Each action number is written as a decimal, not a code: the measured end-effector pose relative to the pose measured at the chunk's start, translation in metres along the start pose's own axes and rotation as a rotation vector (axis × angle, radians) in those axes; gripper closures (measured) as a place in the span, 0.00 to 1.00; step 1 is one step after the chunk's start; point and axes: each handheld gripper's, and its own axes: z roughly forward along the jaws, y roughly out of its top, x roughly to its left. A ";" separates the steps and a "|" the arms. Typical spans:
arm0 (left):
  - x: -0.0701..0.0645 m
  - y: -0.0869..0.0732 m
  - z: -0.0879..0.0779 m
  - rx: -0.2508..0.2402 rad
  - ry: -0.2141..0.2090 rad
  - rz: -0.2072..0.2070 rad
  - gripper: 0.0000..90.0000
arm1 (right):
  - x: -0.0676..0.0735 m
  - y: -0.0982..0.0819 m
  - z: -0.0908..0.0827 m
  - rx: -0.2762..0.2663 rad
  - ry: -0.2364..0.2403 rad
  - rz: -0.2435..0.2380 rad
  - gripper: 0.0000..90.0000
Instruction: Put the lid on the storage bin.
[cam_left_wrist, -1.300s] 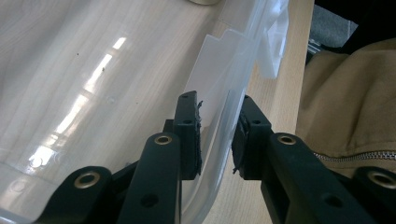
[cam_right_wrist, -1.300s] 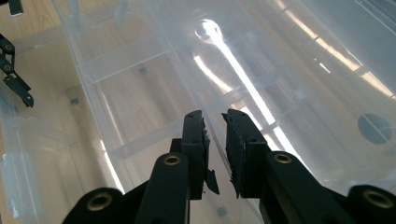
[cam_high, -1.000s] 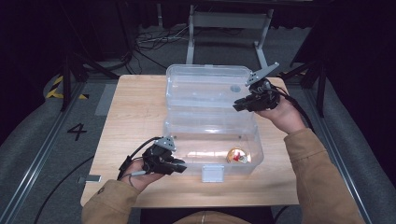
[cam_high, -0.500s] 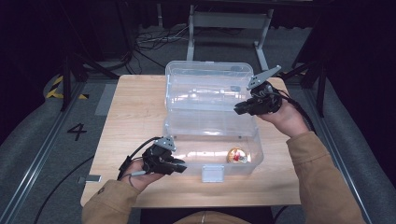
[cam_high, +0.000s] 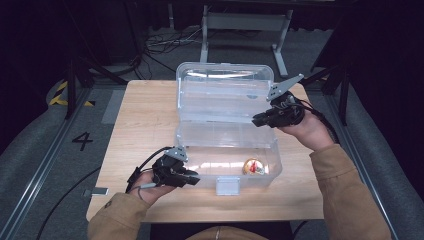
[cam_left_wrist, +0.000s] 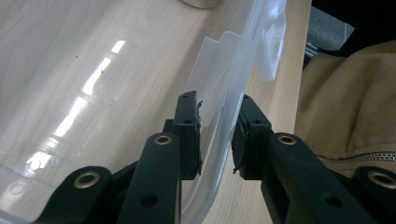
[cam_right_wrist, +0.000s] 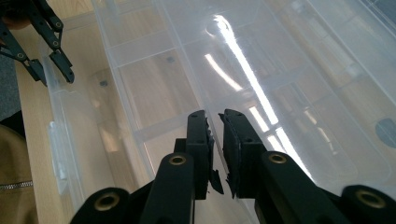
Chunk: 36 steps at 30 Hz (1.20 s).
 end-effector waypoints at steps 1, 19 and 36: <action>0.000 0.000 0.000 0.000 0.000 0.000 0.82 | 0.001 0.000 0.000 0.001 0.002 -0.002 0.91; 0.000 0.000 0.000 -0.004 -0.005 0.000 0.82 | 0.012 -0.006 -0.004 0.001 0.018 -0.029 0.92; 0.000 0.000 0.000 -0.004 -0.004 0.002 0.82 | 0.026 -0.010 -0.005 0.015 0.023 -0.055 0.93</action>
